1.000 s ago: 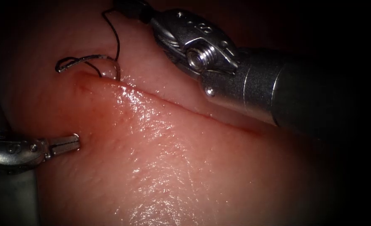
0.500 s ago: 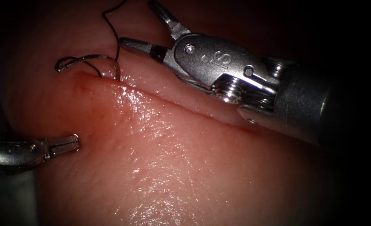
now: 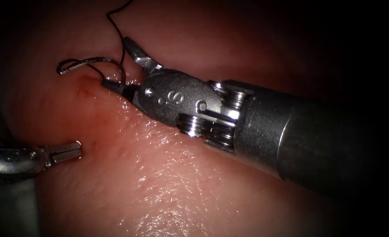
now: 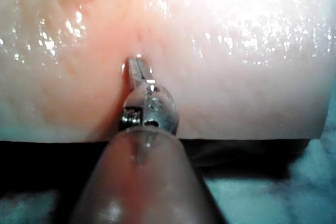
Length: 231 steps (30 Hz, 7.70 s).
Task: Wound Closure
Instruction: Throw the needle through the bottom half of the incision with the right gripper
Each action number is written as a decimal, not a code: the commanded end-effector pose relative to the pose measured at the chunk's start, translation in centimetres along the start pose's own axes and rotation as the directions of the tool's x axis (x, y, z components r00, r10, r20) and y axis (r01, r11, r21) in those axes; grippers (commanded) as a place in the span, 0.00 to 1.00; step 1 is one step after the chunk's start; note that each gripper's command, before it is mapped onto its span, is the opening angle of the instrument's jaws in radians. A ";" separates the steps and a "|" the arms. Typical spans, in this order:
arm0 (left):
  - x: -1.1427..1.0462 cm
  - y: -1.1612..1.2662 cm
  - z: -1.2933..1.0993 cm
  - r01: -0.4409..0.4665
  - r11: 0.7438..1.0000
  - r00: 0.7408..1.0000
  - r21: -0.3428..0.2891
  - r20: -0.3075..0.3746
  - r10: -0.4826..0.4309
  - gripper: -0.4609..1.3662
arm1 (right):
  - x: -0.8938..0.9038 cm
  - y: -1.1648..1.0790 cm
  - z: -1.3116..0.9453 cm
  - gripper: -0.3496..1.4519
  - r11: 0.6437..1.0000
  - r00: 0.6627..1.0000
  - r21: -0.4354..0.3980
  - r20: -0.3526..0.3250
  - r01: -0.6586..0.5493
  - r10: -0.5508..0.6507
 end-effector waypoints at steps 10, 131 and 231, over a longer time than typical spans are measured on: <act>-0.02 0.00 0.00 -0.008 1.000 1.000 -0.001 -0.002 0.008 0.06 | 0.02 -0.02 0.11 0.69 0.998 0.999 -0.047 0.029 0.041 -0.040; 0.08 0.11 0.21 -0.011 1.000 1.000 -0.009 -0.009 0.011 0.06 | -0.50 -0.06 0.65 0.00 -0.490 -0.477 -0.012 0.258 -0.871 0.841; 0.31 -0.02 -0.12 -0.120 0.993 0.987 -0.001 -0.105 0.120 0.16 | -0.82 0.43 -0.09 0.73 0.310 0.315 0.059 0.224 -0.949 0.922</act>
